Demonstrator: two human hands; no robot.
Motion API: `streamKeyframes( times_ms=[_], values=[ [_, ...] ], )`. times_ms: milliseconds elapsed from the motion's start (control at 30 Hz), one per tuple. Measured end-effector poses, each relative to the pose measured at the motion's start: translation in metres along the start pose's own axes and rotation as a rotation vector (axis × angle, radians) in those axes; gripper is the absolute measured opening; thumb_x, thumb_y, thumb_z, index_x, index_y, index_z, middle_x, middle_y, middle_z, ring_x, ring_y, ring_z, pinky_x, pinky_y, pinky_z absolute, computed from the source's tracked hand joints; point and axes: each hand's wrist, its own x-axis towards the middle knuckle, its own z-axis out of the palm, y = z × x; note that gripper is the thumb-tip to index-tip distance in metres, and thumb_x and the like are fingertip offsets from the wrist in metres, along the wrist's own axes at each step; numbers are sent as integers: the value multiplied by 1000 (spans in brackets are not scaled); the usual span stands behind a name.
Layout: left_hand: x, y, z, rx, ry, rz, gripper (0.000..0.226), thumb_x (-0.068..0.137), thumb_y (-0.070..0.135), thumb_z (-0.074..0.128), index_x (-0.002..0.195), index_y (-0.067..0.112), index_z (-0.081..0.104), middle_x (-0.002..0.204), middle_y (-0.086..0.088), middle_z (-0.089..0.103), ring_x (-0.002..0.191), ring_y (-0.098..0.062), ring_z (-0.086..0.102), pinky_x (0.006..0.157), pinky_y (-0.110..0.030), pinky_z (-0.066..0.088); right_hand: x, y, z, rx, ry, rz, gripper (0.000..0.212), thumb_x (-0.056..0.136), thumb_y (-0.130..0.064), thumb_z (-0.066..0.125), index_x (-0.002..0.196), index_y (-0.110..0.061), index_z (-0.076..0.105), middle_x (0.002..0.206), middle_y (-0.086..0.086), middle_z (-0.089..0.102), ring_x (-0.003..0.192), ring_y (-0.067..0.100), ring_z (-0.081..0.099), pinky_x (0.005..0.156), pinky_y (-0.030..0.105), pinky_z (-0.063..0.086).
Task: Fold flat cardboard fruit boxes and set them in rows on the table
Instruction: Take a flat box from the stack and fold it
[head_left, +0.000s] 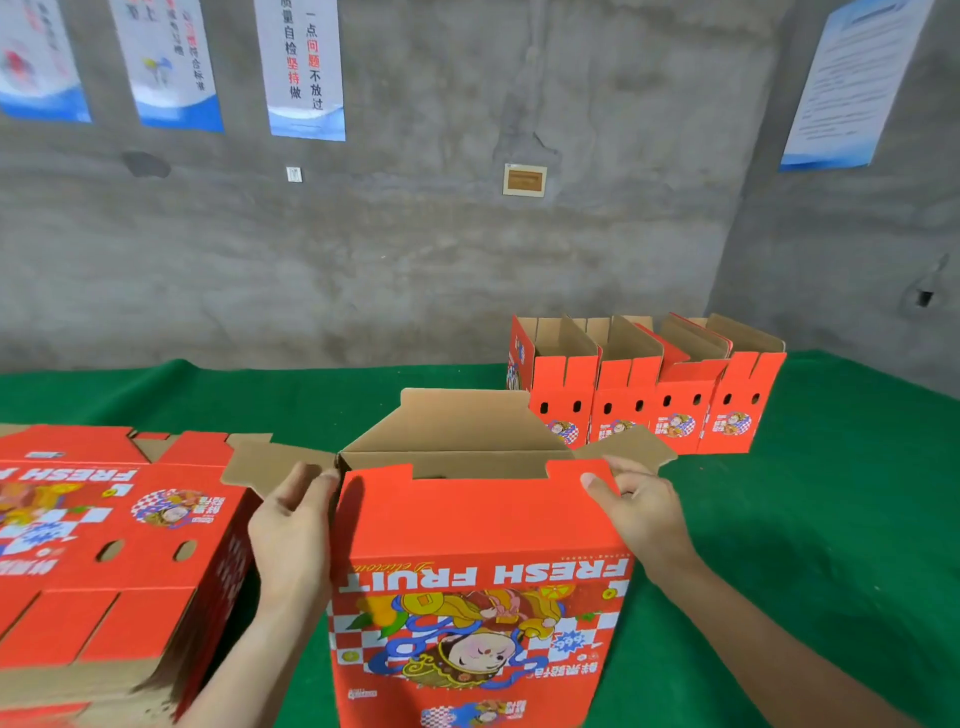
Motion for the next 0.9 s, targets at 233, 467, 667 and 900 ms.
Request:
streamKeyframes(
  times_ms=[233,467,667,900],
  values=[
    [-5,11,-15,513,-152,150,123,47,50,84,149,15,25,146,-6,43,125,-20,50,101,-43,46,5,2,4,-144,-7,-36,38,87,-24,68,100,11,66,119,2,56,132,13,42,95,22,31],
    [-4,23,-14,801,-227,299,120,54,37,89,150,12,21,147,-13,39,130,-26,44,102,-40,42,0,-8,0,-608,-35,-79,51,90,-41,59,133,-15,51,158,7,16,145,29,8,115,43,7],
    [-4,25,-12,831,-272,335,116,59,35,88,150,15,19,149,-12,35,133,-29,40,101,-42,42,10,-36,1,-897,-251,-615,57,79,-2,60,134,-15,51,159,8,17,147,32,11,117,46,1],
    [-4,24,-13,889,-282,396,113,57,30,90,148,12,25,143,-15,43,128,-28,44,98,-35,40,35,-47,36,-769,-591,-254,64,93,-60,37,145,-23,33,142,1,36,130,24,39,103,43,38]
  ],
)
